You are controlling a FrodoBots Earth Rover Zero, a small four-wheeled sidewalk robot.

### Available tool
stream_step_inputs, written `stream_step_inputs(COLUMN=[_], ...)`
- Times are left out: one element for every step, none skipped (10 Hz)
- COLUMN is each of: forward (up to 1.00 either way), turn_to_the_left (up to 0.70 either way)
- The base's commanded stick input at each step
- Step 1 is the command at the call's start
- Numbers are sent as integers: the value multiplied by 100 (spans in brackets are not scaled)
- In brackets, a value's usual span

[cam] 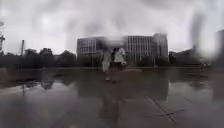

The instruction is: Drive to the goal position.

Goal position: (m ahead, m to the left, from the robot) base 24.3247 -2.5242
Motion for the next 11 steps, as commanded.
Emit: stream_step_inputs(forward=[0, 0, 0, 0, 0, 0, 0, 42, 61, 65, 69], turn_to_the_left=[0, 0, 0, 0, 0, 0, 0, 0, 0, 0, 0])
